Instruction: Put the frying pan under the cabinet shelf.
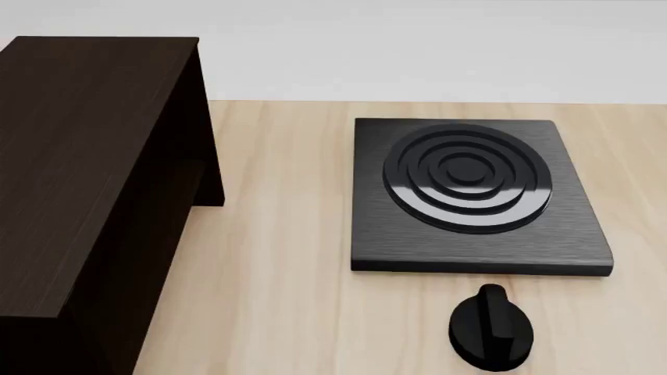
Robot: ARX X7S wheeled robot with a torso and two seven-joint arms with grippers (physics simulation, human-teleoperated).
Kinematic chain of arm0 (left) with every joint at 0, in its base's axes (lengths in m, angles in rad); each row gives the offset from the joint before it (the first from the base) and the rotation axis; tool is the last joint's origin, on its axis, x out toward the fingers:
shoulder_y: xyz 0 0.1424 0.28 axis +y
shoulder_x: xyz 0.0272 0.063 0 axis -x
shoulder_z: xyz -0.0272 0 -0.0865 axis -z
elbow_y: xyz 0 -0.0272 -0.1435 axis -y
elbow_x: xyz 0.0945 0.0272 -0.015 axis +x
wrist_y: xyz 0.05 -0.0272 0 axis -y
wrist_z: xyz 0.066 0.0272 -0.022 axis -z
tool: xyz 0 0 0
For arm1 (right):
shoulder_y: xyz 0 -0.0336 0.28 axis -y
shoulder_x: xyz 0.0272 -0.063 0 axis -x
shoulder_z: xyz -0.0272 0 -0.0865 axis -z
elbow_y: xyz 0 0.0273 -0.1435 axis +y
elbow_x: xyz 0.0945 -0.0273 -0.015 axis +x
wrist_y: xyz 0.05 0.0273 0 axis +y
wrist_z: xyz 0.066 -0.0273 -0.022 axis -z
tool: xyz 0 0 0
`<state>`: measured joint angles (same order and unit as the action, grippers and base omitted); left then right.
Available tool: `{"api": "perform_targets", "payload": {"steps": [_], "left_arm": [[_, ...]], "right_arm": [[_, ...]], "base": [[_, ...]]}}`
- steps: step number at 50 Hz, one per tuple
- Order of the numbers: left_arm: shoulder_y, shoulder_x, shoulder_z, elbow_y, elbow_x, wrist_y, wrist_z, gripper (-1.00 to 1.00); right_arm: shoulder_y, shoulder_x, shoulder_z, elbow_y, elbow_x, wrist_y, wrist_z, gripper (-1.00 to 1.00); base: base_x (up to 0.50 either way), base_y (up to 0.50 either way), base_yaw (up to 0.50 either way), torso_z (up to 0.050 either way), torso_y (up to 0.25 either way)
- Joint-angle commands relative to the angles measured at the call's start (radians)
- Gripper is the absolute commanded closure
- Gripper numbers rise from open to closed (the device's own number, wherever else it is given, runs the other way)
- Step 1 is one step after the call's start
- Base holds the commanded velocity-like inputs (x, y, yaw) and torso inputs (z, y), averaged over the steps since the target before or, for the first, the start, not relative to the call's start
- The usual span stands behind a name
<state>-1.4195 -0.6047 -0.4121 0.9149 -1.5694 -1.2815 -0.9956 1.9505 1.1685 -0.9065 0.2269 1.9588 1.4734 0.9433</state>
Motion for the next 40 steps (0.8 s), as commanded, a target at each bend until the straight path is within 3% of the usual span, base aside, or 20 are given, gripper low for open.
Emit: {"api": "perform_targets", "payload": {"steps": [1, 24, 36, 40], "left_arm": [[0.0, -0.004, 0.013, 0.001, 0.006, 0.008, 0.0, -1.0], [-0.006, -0.044, 0.022, -0.004, -0.022, 0.024, -0.021, -1.0], [-0.007, -0.06, 0.026, -0.005, -0.029, 0.032, -0.028, -1.0], [-0.01, -0.069, 0.029, -0.007, -0.04, 0.035, -0.036, -1.0]], "right_arm": [[-0.124, -0.007, -0.095, 0.03, -0.016, -0.079, -0.059, -1.0], [-0.439, 0.177, -0.158, -0.124, -0.022, -0.302, -0.192, -1.0], [-0.521, 0.279, -0.19, -0.158, -0.1, -0.341, -0.348, -1.0], [-0.552, 0.291, -0.207, -0.181, -0.087, -0.372, -0.337, -1.0]], "base": [[0.0, 0.0, 0.0, 0.0, 0.0], [0.0, 0.0, 0.0, 0.0, 0.0], [0.0, 0.0, 0.0, 0.0, 0.0], [0.0, 0.0, 0.0, 0.0, 0.0]]}}
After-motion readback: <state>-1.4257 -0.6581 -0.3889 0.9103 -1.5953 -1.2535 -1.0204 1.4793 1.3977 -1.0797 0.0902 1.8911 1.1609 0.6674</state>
